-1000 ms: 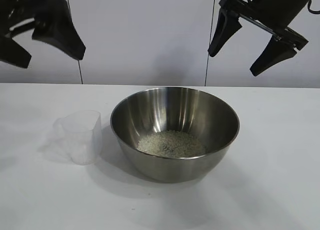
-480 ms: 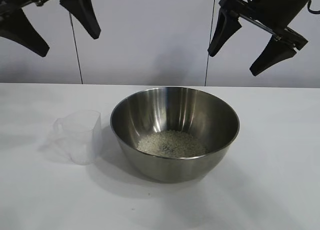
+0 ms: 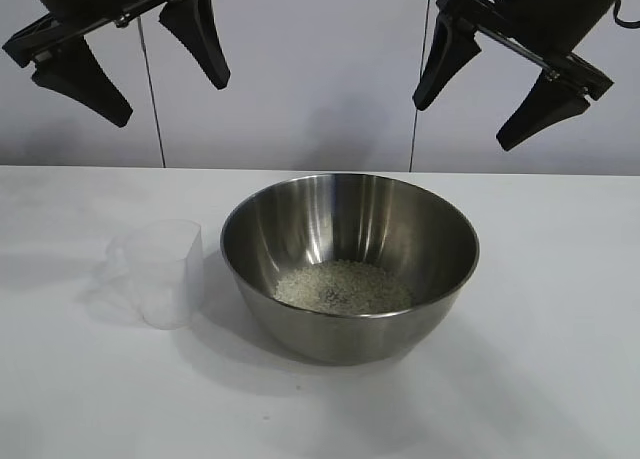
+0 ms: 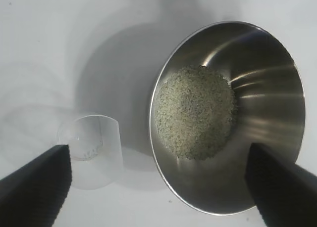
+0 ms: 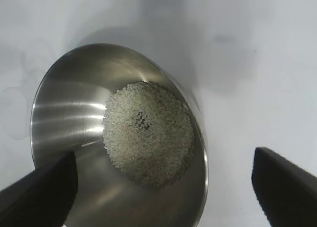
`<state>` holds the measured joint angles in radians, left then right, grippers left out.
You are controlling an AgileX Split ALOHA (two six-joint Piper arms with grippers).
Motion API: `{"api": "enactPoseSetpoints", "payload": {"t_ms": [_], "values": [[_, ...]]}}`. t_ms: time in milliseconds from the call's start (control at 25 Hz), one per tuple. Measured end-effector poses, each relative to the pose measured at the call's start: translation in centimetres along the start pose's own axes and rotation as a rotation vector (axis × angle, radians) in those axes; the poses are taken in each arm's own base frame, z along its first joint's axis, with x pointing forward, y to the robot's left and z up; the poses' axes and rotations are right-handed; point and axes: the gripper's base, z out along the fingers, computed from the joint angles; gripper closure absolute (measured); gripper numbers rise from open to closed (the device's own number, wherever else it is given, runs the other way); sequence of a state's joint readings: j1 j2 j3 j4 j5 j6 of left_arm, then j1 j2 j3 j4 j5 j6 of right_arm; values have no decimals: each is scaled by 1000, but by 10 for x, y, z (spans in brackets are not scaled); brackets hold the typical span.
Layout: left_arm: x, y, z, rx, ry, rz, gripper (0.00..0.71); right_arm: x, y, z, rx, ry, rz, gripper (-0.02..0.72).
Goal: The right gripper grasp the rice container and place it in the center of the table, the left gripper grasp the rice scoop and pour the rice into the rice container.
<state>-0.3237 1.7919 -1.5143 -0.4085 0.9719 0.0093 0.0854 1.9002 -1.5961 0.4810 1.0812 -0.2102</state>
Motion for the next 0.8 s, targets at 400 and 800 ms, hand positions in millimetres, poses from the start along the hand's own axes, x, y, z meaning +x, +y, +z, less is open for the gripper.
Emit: {"api": "enactPoseSetpoints", "payload": {"t_ms": [400, 800], "values": [[-1, 0, 0, 0, -6, 0, 24, -1, 0, 0, -1, -6, 1, 43], [-2, 0, 0, 0, -24, 0, 24, -1, 0, 0, 0, -11, 1, 43]]}}
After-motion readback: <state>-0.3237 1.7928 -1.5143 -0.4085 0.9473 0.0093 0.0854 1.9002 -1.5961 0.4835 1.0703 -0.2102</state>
